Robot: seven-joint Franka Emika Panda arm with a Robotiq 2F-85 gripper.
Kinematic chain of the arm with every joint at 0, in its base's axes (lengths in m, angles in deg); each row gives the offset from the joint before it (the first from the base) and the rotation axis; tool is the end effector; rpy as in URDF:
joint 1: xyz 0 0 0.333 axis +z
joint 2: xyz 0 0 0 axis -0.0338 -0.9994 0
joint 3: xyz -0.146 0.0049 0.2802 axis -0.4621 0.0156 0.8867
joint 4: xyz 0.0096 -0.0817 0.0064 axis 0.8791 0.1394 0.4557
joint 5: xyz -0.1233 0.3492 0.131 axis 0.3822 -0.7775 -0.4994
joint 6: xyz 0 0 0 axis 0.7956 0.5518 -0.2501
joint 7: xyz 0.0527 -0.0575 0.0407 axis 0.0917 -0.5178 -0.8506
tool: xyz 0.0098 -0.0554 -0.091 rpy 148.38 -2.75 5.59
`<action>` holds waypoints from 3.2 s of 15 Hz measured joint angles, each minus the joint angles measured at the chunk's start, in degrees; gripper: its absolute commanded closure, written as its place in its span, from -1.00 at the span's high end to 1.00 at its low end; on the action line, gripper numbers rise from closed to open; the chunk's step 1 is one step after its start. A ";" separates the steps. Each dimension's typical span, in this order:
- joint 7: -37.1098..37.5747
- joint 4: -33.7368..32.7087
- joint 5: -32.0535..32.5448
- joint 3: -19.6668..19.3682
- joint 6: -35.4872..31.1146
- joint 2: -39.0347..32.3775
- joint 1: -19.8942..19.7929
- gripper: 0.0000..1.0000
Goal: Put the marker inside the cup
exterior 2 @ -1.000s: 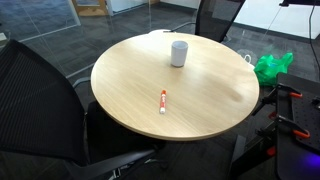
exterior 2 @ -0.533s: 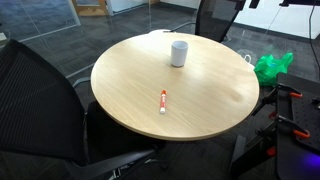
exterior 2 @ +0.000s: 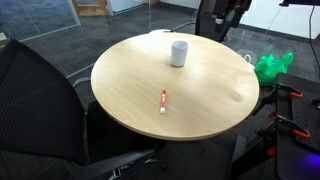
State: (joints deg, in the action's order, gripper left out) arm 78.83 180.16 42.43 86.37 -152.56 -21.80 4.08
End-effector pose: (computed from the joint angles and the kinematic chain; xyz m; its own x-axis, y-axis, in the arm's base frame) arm 0.4956 0.0769 0.4026 0.9524 -0.2998 -0.0551 -0.3029 -0.9511 -0.0613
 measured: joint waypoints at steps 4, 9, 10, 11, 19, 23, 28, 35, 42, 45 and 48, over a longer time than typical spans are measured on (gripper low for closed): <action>0.52 -2.63 0.01 0.79 -0.50 -4.47 1.78 1.00; 0.48 -4.20 0.03 0.82 -0.49 -6.71 2.46 1.00; 0.48 -4.24 0.03 0.82 -0.48 -6.71 2.46 1.00; 0.48 -4.27 0.03 0.82 -0.48 -6.71 2.46 1.00; 9.48 -3.36 3.13 0.83 -11.32 -8.68 3.53 1.00; 22.45 -3.53 8.53 0.87 -17.61 -12.83 6.52 1.00; 35.64 -5.56 12.31 0.75 -19.66 -18.83 10.17 1.00; 41.05 -6.87 11.12 -2.14 -40.02 -28.94 12.75 1.00; 40.98 -11.13 4.20 -3.31 -43.46 -37.45 14.62 1.00; 40.46 -13.33 3.40 -4.41 -42.04 -39.50 15.93 1.00; 39.64 -14.64 3.35 -3.97 -41.15 -40.34 15.92 1.00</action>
State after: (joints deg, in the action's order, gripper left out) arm 118.47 165.52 45.77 82.40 -193.71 -62.14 20.00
